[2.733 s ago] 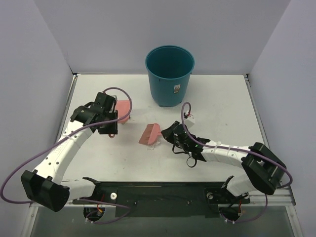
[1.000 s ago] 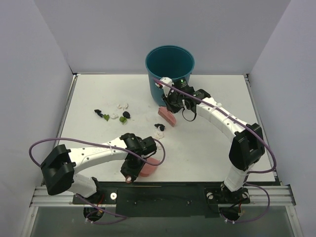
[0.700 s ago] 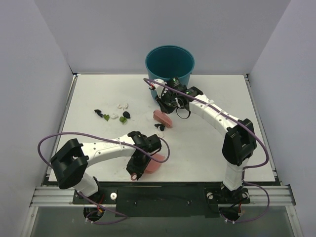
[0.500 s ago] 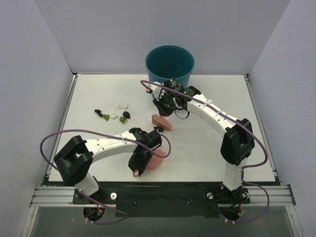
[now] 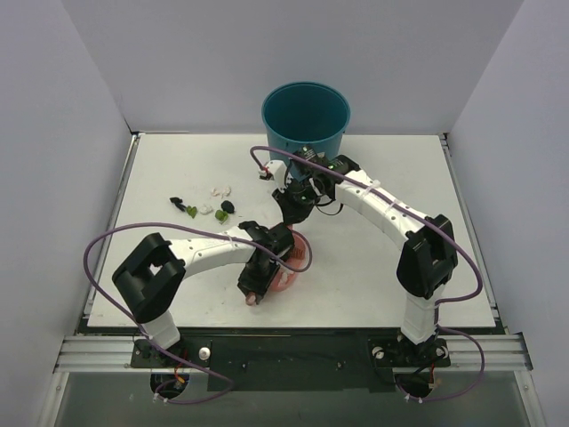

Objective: Sweep away the paper scraps from the table

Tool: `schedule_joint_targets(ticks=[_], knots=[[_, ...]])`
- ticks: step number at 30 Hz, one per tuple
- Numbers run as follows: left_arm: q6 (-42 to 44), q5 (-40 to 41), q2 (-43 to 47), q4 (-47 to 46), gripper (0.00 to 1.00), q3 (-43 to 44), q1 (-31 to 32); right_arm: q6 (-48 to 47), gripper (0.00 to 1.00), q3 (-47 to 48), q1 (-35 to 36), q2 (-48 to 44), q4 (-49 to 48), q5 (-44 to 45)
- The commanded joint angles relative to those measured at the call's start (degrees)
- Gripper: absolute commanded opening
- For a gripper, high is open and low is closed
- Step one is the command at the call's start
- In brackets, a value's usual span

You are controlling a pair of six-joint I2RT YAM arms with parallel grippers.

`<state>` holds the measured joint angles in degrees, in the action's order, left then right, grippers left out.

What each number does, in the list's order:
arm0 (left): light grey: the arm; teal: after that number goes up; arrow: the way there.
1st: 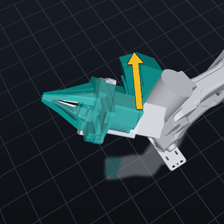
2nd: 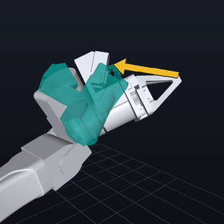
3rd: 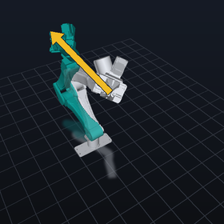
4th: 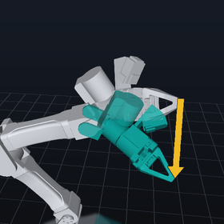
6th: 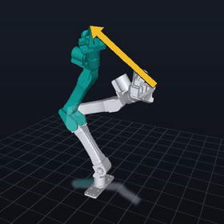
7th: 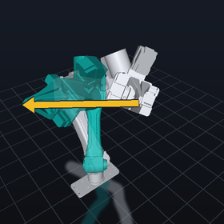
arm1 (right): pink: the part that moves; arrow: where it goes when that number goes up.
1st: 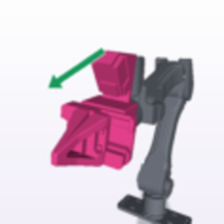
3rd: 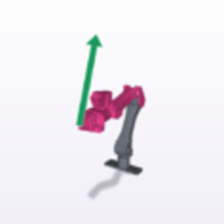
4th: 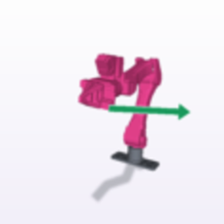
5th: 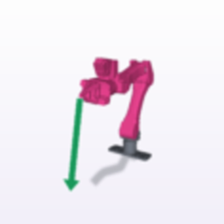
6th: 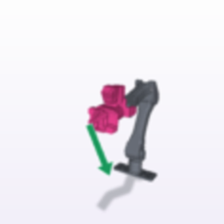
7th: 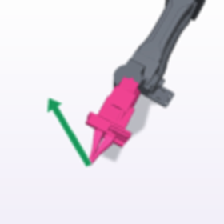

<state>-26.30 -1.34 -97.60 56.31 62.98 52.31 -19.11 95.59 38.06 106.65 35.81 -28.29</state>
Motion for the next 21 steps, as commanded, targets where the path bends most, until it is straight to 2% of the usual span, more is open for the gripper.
schedule_joint_targets(ticks=[1,6,12,21], knots=[[0.2,3.27,-0.13,-4.37,0.0,1.44,-0.11,1.35,0.0,0.56,0.61,-1.88,4.35,-1.78],[-1.2,7.66,2.15,-7.97,0.0,-0.05,0.94,4.08,0.0,-0.05,-0.27,-3.64,2.25,-1.24],[-1.91,14.51,5.57,-11.05,0.0,-1.1,2.26,9.97,0.0,0.03,-1.24,-8.2,-1.09,4.82],[-0.42,18.04,10.5,-13.42,0.0,-1.28,2.44,15.94,0.0,1.79,-2.82,-13.83,-1.28,11.49]])
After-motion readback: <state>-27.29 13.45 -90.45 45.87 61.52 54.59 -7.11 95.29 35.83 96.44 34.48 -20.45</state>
